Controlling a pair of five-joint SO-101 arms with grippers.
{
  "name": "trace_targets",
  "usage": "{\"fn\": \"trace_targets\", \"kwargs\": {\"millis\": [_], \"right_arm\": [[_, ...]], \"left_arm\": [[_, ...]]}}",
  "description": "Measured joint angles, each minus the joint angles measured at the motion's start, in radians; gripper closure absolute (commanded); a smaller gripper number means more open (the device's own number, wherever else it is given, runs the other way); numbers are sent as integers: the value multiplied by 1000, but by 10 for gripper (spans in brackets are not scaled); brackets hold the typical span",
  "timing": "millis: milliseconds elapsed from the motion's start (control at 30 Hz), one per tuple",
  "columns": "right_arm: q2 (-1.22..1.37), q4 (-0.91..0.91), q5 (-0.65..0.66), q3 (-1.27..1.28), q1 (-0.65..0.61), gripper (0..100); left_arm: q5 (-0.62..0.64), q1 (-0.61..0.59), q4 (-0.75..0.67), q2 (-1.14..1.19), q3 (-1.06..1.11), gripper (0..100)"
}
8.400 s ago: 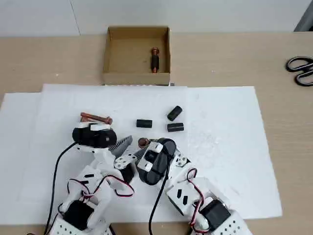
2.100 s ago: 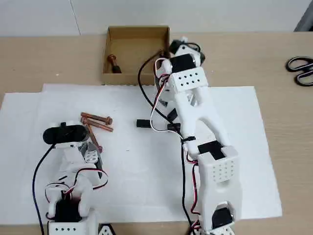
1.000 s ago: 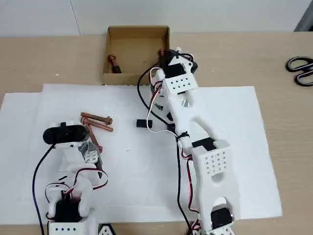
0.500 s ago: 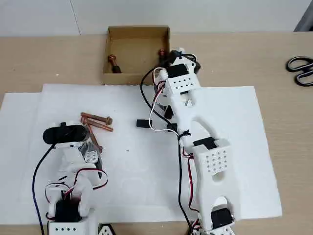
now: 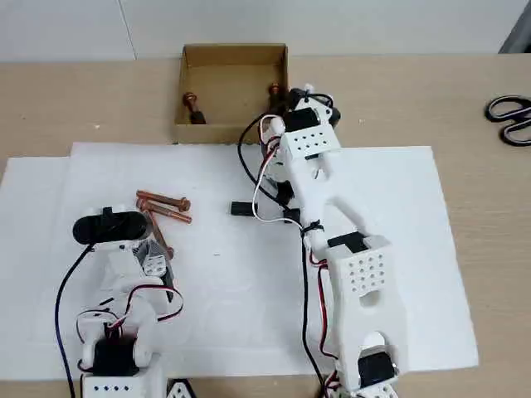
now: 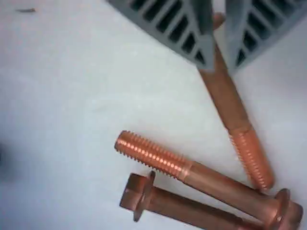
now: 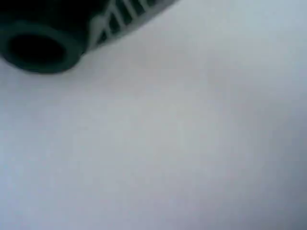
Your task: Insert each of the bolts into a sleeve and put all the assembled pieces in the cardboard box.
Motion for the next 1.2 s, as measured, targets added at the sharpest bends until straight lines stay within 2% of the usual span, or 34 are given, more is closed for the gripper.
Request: {"fn": "trace_targets", "kwargs": {"millis": [167,400,733,1000,1200], "right_arm": [[-29,80,0,3,-8,995],[-147,110,51,6,11,995],[-176,126,54,11,91,995],[-295,130,54,164,106,995],[-404,130,54,371,110,995]], "left_arm": [[0,-5,3,0,-23,995],[29,-5,12,0,-242,995],[38,-5,160,2,-476,995],[51,-61,189,322,-790,995],[74,-60,287,617,-1043,995]]}}
